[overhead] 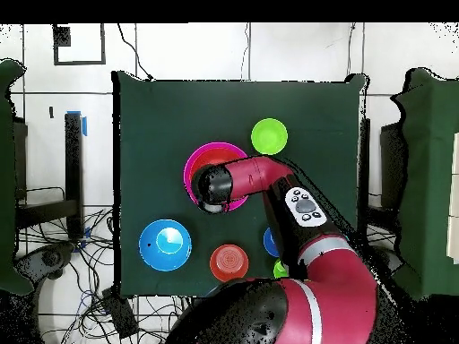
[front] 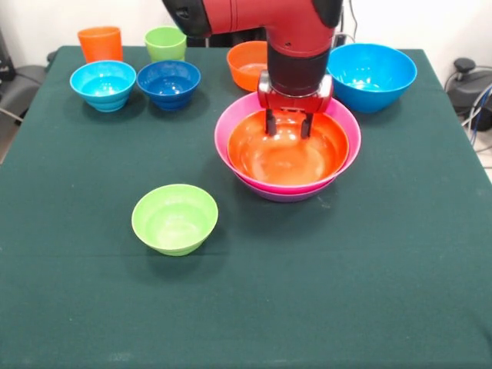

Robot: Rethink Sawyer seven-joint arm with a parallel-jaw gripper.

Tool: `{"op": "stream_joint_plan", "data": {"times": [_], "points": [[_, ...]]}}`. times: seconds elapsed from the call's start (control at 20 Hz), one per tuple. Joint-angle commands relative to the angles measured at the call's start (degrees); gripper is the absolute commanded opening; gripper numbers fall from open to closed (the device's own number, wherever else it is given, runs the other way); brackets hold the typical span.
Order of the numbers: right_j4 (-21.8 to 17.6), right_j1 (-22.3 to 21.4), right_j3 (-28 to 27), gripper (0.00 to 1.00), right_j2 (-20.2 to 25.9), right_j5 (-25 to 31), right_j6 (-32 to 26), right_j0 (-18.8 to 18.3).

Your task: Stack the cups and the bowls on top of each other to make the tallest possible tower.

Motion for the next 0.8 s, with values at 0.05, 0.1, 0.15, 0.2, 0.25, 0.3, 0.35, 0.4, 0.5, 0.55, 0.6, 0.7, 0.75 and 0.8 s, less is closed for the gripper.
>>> {"op": "stream_joint_plan", "data": {"times": [0.05, 0.1, 0.15, 0.2, 0.25, 0.3, 0.35, 0.4, 0.5, 0.55, 0.6, 0.7, 0.75, 0.8], "points": [[0.0, 1.3, -7.4, 1.0, 4.8, 12.4, -17.6, -0.2], [0.1, 1.2, -7.9, 1.0, 5.3, 13.8, -18.0, -0.4], [0.2, 1.0, -8.4, 1.0, 5.8, 15.2, -18.4, -0.5], [0.3, 0.8, -8.9, 1.0, 6.2, 16.5, -18.8, -0.6], [0.5, 0.7, -9.4, 1.0, 6.6, 17.7, -19.0, -0.7], [0.7, 0.9, -10.3, 1.0, 6.9, 19.4, -19.2, -0.7], [0.6, 1.0, -10.9, 1.0, 7.2, 20.2, -19.4, -0.8], [0.4, 1.1, -11.5, 1.0, 7.5, 20.9, -19.6, -0.8], [0.1, 1.1, -11.5, 1.0, 7.9, 21.4, -19.4, -1.0], [0.0, 0.9, -11.4, 1.0, 8.1, 21.5, -19.2, -1.1], [-0.1, 0.8, -11.3, 1.0, 8.3, 21.6, -19.1, -1.2], [-0.1, 0.3, -10.7, 1.0, 8.4, 21.7, -18.5, -1.4], [0.0, 0.1, -10.3, 1.0, 8.5, 21.8, -18.2, -1.4], [0.2, -0.1, -9.9, 1.0, 8.6, 21.8, -17.8, -1.6]]}}
